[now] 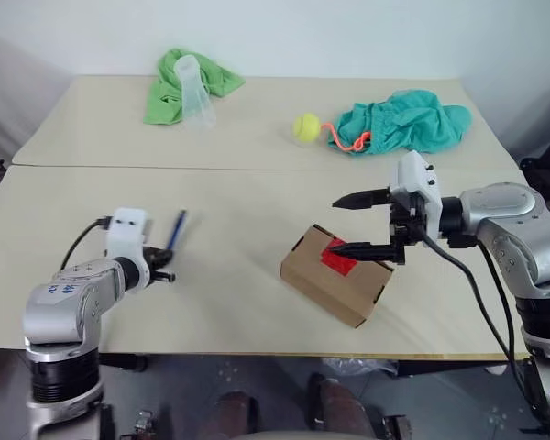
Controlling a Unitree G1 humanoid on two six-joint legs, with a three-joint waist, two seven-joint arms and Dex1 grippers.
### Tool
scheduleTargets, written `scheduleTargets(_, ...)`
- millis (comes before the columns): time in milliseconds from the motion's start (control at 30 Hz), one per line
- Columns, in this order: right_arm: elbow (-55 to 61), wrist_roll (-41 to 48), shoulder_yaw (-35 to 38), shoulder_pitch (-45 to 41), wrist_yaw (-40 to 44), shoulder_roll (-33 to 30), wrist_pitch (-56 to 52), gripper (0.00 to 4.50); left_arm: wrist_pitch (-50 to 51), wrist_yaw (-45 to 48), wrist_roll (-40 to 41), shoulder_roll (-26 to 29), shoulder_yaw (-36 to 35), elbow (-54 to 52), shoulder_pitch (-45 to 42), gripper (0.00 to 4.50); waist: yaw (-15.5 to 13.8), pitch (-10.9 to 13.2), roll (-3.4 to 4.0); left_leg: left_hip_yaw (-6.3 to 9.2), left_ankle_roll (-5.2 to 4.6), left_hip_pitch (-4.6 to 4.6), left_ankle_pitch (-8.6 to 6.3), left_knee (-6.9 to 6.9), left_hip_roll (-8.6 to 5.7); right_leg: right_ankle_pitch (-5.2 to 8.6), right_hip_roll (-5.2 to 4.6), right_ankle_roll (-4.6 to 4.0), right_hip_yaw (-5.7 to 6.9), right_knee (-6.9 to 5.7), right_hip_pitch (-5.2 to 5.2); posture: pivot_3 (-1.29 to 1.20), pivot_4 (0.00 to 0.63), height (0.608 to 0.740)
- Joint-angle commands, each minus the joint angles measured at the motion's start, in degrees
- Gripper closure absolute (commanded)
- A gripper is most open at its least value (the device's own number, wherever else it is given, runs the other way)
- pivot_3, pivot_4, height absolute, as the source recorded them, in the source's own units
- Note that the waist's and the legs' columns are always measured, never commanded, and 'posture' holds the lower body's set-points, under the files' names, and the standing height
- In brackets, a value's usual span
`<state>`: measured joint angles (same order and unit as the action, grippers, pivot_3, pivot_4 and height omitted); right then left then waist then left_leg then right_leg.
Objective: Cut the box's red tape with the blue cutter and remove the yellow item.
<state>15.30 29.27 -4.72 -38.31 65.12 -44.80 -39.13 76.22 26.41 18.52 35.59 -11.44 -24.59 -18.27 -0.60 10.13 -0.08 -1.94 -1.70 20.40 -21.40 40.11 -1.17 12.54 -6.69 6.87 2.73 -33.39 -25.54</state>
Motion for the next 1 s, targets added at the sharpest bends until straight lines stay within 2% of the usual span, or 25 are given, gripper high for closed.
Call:
scheduleTargets(33,4.8,-1.5,-2.7,-0.7,-3.4,1.5,-1.2,0.00,-9.0,9.0,2.6,5.9,3.2,-2.0,2.5,4.11,0.5,0.0,0.00,0.00,0.01,0.00,0.00,-0.02,0.02,0.01,0.01,-0.02,0.02,0.00,-0.01,0.00,0.150,0.740)
scheduleTargets(133,7.5,-3.4,-6.1,-2.1,-6.7,3.9,-2.2,0.62,-21.3,17.8,2.6,11.4,5.5,-1.9,5.3,4.11,0.8,0.0,0.00,0.00,0.04,0.00,-0.01,-0.06,0.08,0.07,0.02,-0.12,0.04,-0.03,-0.05,0.00,0.150,0.740)
scheduleTargets(267,10.3,-4.9,-10.9,-5.2,-12.5,9.8,-6.2,1.92,-32.0,24.7,0.6,17.0,8.3,1.2,8.2,4.11,1.3,0.0,0.02,-0.03,0.03,0.01,-0.01,-0.07,0.11,0.08,0.03,-0.14,0.02,-0.05,-0.12,0.00,0.150,0.740)
scheduleTargets(367,9.8,-7.6,-15.9,-6.5,-16.6,14.8,-8.2,3.03,-37.1,28.5,0.5,19.3,9.0,1.8,10.3,4.11,1.6,0.0,0.02,-0.02,0.04,0.01,-0.01,-0.08,0.18,0.12,0.04,-0.21,0.04,-0.09,-0.14,0.00,0.150,0.740)
scheduleTargets(500,9.5,-10.7,-23.6,-7.1,-17.5,16.9,-11.4,4.42,-39.9,32.3,-0.9,23.3,10.8,1.7,13.5,4.11,1.8,0.0,0.02,0.01,-0.03,0.05,-0.05,-0.10,0.16,0.16,0.01,-0.28,0.10,-0.12,-0.19,0.00,0.150,0.740)
scheduleTargets(600,10.4,-11.3,-27.9,-6.4,-15.9,16.4,-12.1,4.47,-42.1,33.4,-2.9,26.0,12.2,2.5,14.6,4.11,2.2,0.0,0.03,-0.03,-0.17,0.05,-0.13,-0.10,0.12,0.17,0.00,-0.31,0.16,-0.12,-0.19,0.00,0.150,0.740)
scheduleTargets(767,8.7,-14.3,-32.7,-4.5,-15.6,15.2,-11.6,4.47,-45.1,31.0,-7.4,26.7,14.0,3.4,13.5,4.11,2.2,0.0,0.03,-0.14,-0.27,0.01,-0.20,-0.10,0.09,0.18,0.10,-0.31,0.34,-0.14,-0.19,0.00,0.150,0.740)
scheduleTargets(1000,5.7,-18.5,-32.9,-3.4,-15.1,11.6,-10.6,4.47,-47.1,27.7,-13.7,26.3,17.6,1.0,14.6,4.11,2.0,0.0,0.03,-0.16,-0.28,-0.15,-0.19,-0.05,0.07,0.17,0.09,-0.30,0.36,-0.22,-0.03,0.00,0.150,0.740)
